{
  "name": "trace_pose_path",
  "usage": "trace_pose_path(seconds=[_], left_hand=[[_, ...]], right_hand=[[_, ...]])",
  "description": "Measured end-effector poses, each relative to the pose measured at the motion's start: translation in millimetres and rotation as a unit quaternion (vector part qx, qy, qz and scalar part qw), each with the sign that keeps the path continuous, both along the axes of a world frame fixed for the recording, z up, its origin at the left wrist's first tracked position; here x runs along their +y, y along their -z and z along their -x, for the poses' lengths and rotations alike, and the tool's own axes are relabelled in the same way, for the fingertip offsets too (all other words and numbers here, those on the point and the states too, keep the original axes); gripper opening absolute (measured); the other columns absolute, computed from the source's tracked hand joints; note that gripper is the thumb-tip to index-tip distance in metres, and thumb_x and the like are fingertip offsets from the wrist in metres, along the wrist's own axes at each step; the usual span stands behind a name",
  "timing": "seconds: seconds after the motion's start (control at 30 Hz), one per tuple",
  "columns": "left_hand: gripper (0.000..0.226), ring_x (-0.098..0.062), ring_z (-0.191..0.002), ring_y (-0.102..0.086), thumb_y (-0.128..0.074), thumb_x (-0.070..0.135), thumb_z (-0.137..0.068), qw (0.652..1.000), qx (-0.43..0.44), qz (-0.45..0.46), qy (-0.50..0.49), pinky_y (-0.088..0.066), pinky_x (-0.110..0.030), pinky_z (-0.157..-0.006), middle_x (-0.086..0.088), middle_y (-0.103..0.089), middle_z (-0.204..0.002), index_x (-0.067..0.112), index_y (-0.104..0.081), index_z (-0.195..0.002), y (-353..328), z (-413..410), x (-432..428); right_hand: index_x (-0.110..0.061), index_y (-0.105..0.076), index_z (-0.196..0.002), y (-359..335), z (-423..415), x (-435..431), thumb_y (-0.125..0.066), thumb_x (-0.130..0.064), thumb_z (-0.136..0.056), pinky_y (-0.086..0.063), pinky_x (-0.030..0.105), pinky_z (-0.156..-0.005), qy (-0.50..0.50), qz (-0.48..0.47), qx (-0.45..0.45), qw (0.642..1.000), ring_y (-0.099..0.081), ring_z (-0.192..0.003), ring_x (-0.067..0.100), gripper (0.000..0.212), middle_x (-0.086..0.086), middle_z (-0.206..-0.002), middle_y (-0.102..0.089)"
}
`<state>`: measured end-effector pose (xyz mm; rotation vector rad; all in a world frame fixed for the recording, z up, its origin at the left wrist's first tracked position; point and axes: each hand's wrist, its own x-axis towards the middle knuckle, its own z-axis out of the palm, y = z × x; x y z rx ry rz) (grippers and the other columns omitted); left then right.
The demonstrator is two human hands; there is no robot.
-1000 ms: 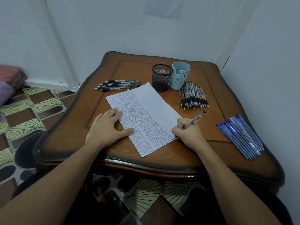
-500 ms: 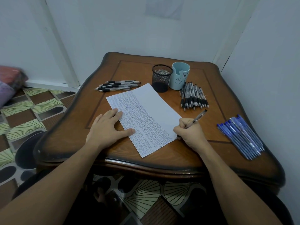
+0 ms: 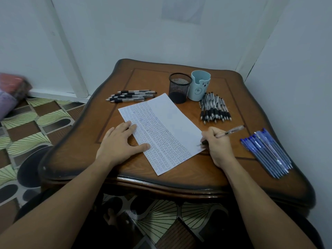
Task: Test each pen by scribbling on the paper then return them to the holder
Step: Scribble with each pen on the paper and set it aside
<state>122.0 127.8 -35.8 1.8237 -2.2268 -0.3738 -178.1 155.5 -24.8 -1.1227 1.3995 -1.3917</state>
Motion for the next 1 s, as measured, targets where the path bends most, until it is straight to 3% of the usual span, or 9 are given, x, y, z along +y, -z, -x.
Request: trace_pose_path(seconds=[0.07, 0.13, 0.23, 0.33, 0.57, 0.7, 0.8, 0.9, 1.0], left_hand=[[0.117, -0.007, -0.146, -0.012, -0.025, 0.099, -0.055, 1.000, -0.001, -0.001, 0.000, -0.005, -0.037, -0.121, 0.011, -0.017, -0.160, 0.032, -0.028, -0.151, 0, 0, 0], [0.117, -0.007, -0.146, -0.012, -0.025, 0.099, -0.055, 1.000, -0.001, 0.001, 0.000, -0.005, -0.038, -0.121, 0.011, -0.018, -0.160, 0.032, -0.028, -0.151, -1, 0, 0], [0.124, -0.007, -0.146, -0.013, -0.023, 0.102, -0.050, 1.000, 0.002, 0.001, 0.004, -0.005, -0.038, -0.120, 0.010, -0.019, -0.160, 0.031, -0.030, -0.150, -1, -1, 0], [0.127, -0.008, -0.146, -0.015, -0.023, 0.104, -0.047, 1.000, 0.009, -0.004, 0.005, -0.005, -0.038, -0.120, 0.010, -0.020, -0.159, 0.030, -0.032, -0.149, -1, -3, -1], [0.128, -0.007, -0.145, -0.015, -0.025, 0.104, -0.046, 1.000, 0.015, -0.006, 0.005, -0.004, -0.036, -0.120, 0.011, -0.020, -0.159, 0.029, -0.032, -0.149, -3, -2, 1], [0.128, -0.006, -0.145, -0.015, -0.027, 0.103, -0.045, 1.000, 0.023, -0.004, 0.006, -0.004, -0.036, -0.119, 0.010, -0.021, -0.159, 0.028, -0.033, -0.149, -4, -2, 1], [0.131, -0.005, -0.145, -0.016, -0.025, 0.104, -0.043, 0.999, 0.036, -0.006, 0.008, -0.003, -0.036, -0.119, 0.011, -0.022, -0.159, 0.026, -0.034, -0.148, -3, -3, 1], [0.132, -0.004, -0.144, -0.017, -0.027, 0.104, -0.043, 0.999, 0.043, -0.010, 0.012, -0.002, -0.034, -0.119, 0.011, -0.022, -0.158, 0.026, -0.033, -0.148, -5, -2, 3], [0.121, -0.002, -0.144, -0.016, -0.038, 0.096, -0.051, 0.999, 0.046, -0.003, 0.010, 0.000, -0.032, -0.119, 0.012, -0.021, -0.159, 0.026, -0.032, -0.149, -6, -3, 4]], right_hand=[[-0.009, -0.051, -0.060, -3, 1, 0, -0.050, -0.014, -0.102, -0.044, 0.024, -0.063, 0.010, -0.017, -0.054, 0.998, -0.048, -0.057, 0.012, 0.043, 0.005, -0.058, -0.054], [-0.009, -0.051, -0.062, -5, 1, 1, -0.043, -0.026, -0.106, -0.038, 0.028, -0.059, 0.004, -0.015, -0.095, 0.995, -0.043, -0.051, 0.016, 0.049, 0.006, -0.052, -0.049], [-0.006, -0.057, -0.094, -8, 0, 1, -0.032, -0.041, -0.107, -0.028, 0.029, -0.049, 0.006, -0.025, -0.114, 0.993, -0.033, -0.041, 0.014, 0.045, 0.001, -0.042, -0.038], [-0.016, -0.058, -0.120, -8, -2, 0, -0.024, -0.042, -0.109, -0.030, 0.027, -0.049, 0.003, -0.039, -0.046, 0.998, -0.035, -0.041, 0.012, 0.044, 0.000, -0.042, -0.040], [-0.005, -0.058, -0.104, -14, -6, -1, -0.028, -0.027, -0.108, -0.029, 0.035, -0.047, 0.016, -0.087, 0.043, 0.995, -0.037, -0.041, 0.018, 0.037, 0.004, -0.042, -0.044], [-0.016, -0.064, -0.102, -20, -8, -3, -0.032, -0.025, -0.108, -0.034, 0.033, -0.047, 0.007, -0.114, 0.092, 0.989, -0.043, -0.045, 0.017, 0.034, 0.003, -0.048, -0.051], [-0.012, -0.065, -0.104, -30, -11, -18, -0.037, -0.018, -0.104, -0.036, 0.033, -0.052, -0.018, -0.151, 0.095, 0.984, -0.044, -0.053, 0.016, 0.029, 0.002, -0.059, -0.052], [0.000, -0.065, -0.097, -38, -13, -50, -0.049, -0.021, -0.102, -0.038, 0.036, -0.065, -0.014, -0.141, 0.237, 0.961, -0.048, -0.068, 0.019, 0.027, 0.015, -0.075, -0.054], [0.006, -0.063, -0.116, -44, -18, -82, -0.057, -0.016, -0.097, -0.050, 0.042, -0.082, -0.021, -0.128, 0.362, 0.923, -0.062, -0.090, 0.028, 0.030, 0.022, -0.101, -0.064]])
